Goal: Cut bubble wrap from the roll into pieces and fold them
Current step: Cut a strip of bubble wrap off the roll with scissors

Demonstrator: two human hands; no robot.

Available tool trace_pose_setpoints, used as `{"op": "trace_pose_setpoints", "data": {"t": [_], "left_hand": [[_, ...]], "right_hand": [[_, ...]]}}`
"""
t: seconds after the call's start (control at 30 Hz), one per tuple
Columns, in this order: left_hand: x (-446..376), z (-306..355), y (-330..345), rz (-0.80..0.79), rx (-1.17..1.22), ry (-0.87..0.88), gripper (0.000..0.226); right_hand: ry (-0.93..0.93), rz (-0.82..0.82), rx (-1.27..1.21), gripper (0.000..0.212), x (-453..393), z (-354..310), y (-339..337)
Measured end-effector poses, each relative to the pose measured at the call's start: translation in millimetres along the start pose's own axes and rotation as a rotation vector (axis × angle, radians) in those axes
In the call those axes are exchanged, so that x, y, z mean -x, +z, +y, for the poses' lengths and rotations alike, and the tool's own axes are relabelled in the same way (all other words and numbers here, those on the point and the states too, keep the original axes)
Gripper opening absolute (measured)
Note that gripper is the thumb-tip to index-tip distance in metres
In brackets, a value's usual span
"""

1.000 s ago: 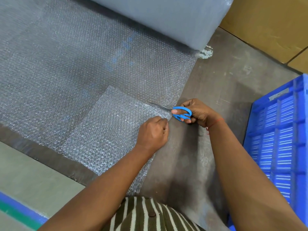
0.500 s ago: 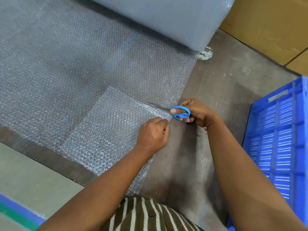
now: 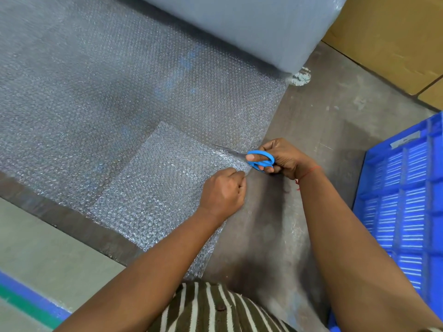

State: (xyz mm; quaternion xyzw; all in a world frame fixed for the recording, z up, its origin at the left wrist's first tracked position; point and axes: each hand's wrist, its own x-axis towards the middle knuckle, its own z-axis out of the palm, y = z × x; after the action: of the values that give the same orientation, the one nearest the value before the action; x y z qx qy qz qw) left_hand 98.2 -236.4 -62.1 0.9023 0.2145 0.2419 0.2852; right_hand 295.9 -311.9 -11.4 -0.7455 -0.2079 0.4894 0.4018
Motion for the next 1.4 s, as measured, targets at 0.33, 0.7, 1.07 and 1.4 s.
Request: {"op": "trace_pose_setpoints", "data": {"t": [0.33,0.7,1.07,1.4], "left_hand": [[1.1,-3.0,3.8,0.015,-0.002,0.012,0.021],[-2.7,-31.8,-30.8,0.097,-0.057,-0.061,0.036],[-4.8,-64.5,-39.4,-0.301,-0.515,-0.299,0.109],[-7.4,-60.6,-39.7,-0.321,-0.545,-0.306,0.111]], "right_hand": [[-0.006,-0.026,-0.023,0.106,-6.6,-6.1,7.8],[0.014,-0.007,-0.031,0.076,-11.6,-8.9,7.3],[-0.012,-0.013,-0.028,0.061,-20.2,-11.4,12.4],[-0.014,-0.031,-0.022,0.094,-22.0,-15.6,9.7]]}}
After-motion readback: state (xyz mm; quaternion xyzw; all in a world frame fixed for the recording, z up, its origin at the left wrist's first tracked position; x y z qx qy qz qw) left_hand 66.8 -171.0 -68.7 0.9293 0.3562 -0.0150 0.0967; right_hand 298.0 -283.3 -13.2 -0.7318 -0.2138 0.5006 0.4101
